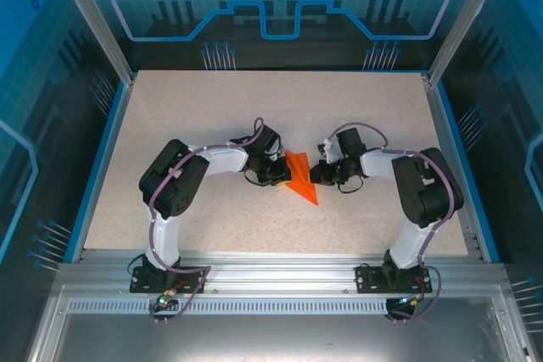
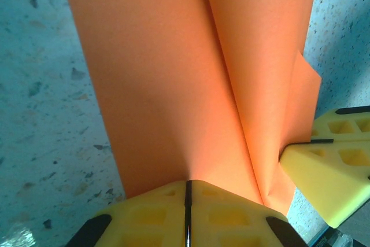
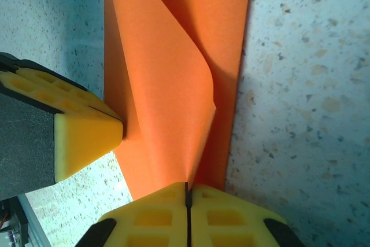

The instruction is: Fold a paper plane with a square sheet of paper (fold left side to right side)

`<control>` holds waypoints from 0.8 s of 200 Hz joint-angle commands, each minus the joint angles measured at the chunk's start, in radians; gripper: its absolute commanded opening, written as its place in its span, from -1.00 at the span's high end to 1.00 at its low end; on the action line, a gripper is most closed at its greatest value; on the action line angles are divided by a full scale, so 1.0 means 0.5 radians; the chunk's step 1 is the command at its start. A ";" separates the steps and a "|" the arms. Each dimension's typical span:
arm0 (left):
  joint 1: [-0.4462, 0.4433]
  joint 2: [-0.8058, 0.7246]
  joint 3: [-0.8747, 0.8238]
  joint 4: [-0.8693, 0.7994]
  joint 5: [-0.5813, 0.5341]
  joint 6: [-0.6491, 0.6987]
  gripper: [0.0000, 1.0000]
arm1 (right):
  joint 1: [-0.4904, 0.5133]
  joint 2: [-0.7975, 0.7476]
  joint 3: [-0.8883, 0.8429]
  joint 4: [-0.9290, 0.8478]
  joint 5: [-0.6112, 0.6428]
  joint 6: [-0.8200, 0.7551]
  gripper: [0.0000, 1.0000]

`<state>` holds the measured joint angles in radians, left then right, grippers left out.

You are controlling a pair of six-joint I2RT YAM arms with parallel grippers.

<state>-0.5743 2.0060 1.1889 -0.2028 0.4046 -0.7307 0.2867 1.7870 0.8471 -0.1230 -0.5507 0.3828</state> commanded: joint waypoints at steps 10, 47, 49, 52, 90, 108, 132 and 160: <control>-0.014 0.093 0.009 -0.092 -0.131 0.041 0.77 | -0.041 0.097 0.053 -0.071 0.029 -0.037 0.86; -0.014 0.088 0.012 -0.090 -0.125 0.041 0.77 | -0.042 0.155 0.055 -0.090 0.019 -0.045 0.86; -0.014 0.087 0.010 -0.089 -0.123 0.041 0.77 | -0.042 0.155 0.052 -0.095 0.022 -0.045 0.85; -0.014 0.085 0.013 -0.088 -0.122 0.041 0.77 | -0.042 0.159 0.053 -0.101 0.028 -0.047 0.86; -0.007 -0.012 0.065 -0.123 -0.092 0.069 0.66 | -0.039 0.178 0.054 -0.149 0.061 -0.057 0.85; -0.002 -0.098 0.128 -0.187 -0.097 0.102 0.57 | -0.037 0.182 0.042 -0.146 0.061 -0.061 0.86; 0.002 -0.178 0.229 -0.263 -0.092 0.136 0.51 | -0.033 0.182 0.036 -0.147 0.064 -0.061 0.85; 0.004 -0.145 0.329 -0.283 -0.046 0.131 0.52 | -0.024 0.180 0.039 -0.147 0.074 -0.060 0.85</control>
<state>-0.5732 1.9633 1.2915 -0.3019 0.3733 -0.6964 0.2783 1.8313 0.8772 -0.1482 -0.5758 0.3721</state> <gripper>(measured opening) 0.248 0.077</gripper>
